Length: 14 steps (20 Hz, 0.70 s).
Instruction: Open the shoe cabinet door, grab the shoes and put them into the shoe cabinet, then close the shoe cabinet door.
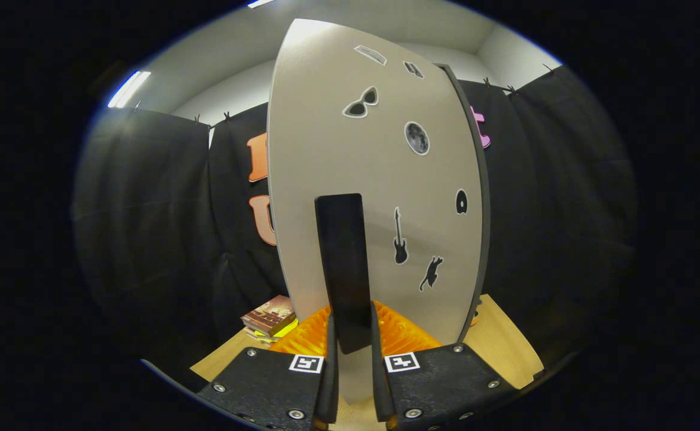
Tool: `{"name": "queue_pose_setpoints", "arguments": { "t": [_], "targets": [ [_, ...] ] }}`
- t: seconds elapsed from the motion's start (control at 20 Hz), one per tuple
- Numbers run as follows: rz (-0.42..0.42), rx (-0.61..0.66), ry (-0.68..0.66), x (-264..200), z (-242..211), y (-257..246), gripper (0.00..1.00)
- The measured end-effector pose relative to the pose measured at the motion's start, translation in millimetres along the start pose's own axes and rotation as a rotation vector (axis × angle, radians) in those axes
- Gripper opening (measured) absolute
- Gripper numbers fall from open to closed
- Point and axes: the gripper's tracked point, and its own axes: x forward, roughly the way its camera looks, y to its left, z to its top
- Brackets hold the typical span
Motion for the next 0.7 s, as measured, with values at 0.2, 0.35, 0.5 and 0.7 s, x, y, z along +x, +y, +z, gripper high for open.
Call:
{"name": "queue_pose_setpoints", "arguments": {
  "t": [0.2, 0.35, 0.5, 0.7],
  "targets": [
    [-0.026, 0.042, -0.017, -29.3, -1.7, -31.8, 0.21],
    [-0.074, 0.043, -0.03, -41.9, -2.9, -51.8, 0.21],
    [-0.139, 0.031, -0.035, -54.9, -1.9, -79.3, 0.2],
    [-0.248, 0.018, -0.048, -72.7, -2.6, -111.6, 0.13]
  ]
}}
